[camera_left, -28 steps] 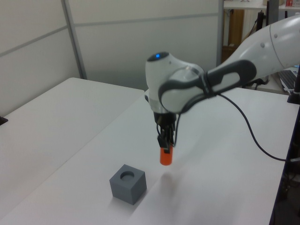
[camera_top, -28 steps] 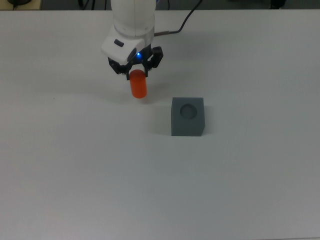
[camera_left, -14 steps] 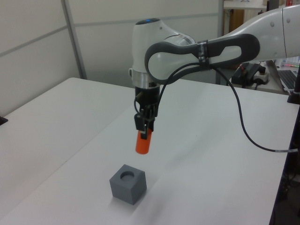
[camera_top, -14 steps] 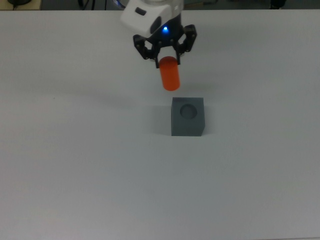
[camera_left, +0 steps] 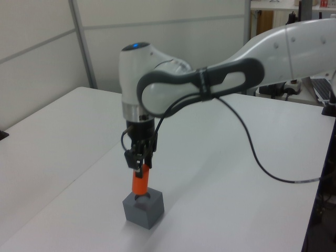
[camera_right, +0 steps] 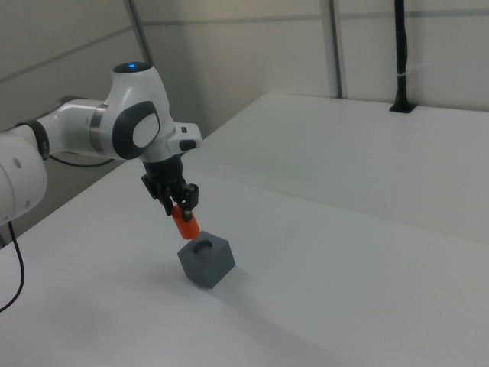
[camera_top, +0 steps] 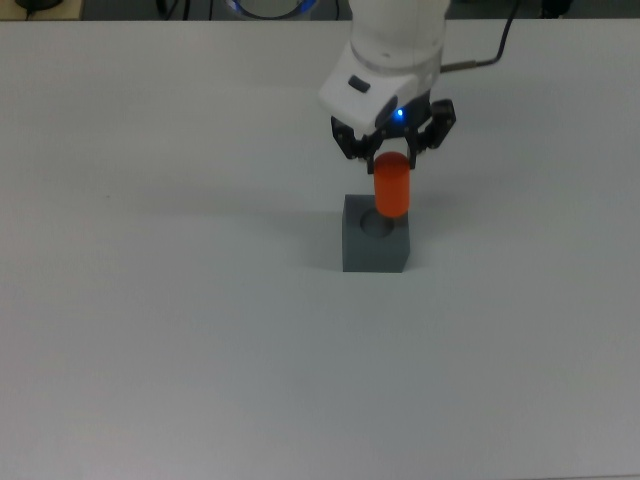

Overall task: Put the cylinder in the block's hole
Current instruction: 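Carry the cylinder over the hole in the grey block, then lower the cylinder down into the block's hole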

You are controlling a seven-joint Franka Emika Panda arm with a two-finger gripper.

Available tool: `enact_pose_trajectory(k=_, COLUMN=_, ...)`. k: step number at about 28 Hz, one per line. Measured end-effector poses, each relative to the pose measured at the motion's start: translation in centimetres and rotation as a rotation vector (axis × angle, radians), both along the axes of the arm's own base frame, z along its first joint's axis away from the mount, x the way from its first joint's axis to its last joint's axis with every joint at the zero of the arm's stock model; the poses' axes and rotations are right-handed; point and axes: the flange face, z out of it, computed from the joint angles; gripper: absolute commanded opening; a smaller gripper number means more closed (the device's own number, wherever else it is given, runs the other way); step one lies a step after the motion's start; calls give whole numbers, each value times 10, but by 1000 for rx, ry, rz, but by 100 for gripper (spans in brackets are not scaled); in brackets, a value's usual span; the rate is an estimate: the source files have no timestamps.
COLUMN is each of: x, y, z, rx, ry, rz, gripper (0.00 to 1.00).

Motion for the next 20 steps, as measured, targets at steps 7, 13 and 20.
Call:
enact_pose_trajectory(k=7, x=15, y=6, z=-17, rx=-7, ry=-28, rz=-17, gripper=0)
enact_pose_trajectory(k=13, x=16, y=5, z=-20, rx=-19, ry=-29, rz=-15, gripper=0)
enact_pose_trajectory(k=20, x=17, y=4, z=-26, rx=-26, ry=-21, rz=-15, gripper=0)
